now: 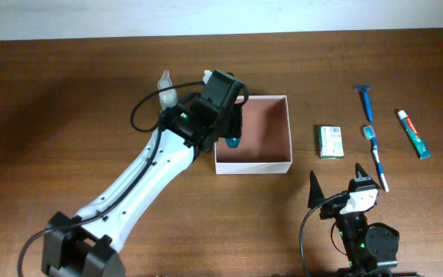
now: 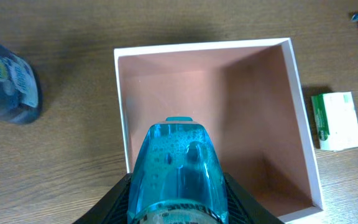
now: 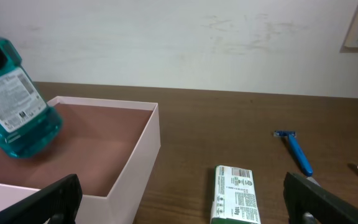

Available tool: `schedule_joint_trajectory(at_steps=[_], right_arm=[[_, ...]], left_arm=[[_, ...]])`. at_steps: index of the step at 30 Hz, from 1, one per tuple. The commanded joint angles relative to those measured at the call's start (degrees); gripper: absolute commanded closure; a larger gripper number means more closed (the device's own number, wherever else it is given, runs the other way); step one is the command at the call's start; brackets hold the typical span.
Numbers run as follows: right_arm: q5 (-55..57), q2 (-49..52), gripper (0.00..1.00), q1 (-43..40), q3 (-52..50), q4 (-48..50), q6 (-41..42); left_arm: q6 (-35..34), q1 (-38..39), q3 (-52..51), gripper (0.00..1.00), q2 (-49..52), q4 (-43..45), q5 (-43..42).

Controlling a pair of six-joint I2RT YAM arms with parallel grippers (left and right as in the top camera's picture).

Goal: Pack container
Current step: 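Lift the Listerine bottle and carry it over the box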

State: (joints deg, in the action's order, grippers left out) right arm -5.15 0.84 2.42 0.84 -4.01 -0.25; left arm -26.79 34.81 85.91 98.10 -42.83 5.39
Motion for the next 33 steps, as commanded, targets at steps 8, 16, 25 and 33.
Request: schedule_joint_trajectory(at_steps=[8,16,25,33], right_arm=[[0.7,-0.6,0.01,0.5,-0.5,0.0,-0.2],[0.7,-0.6,0.01,0.5,-0.5,0.0,-0.2],[0.7,-0.6,0.01,0.5,-0.5,0.0,-0.2],[0.7,-0.6,0.01,0.5,-0.5,0.0,-0.2]], left_arm=[[-1.0,0.7,2.0,0.69,3.2,0.8,-1.5],[-1.0,0.8,2.0,0.69,5.1,0.2,-0.9],[-1.0,1.0,2.0,0.69,6.7,-1.1,0.7],[-1.0,1.1,2.0,0.69,6.7,-1.2,4.4]])
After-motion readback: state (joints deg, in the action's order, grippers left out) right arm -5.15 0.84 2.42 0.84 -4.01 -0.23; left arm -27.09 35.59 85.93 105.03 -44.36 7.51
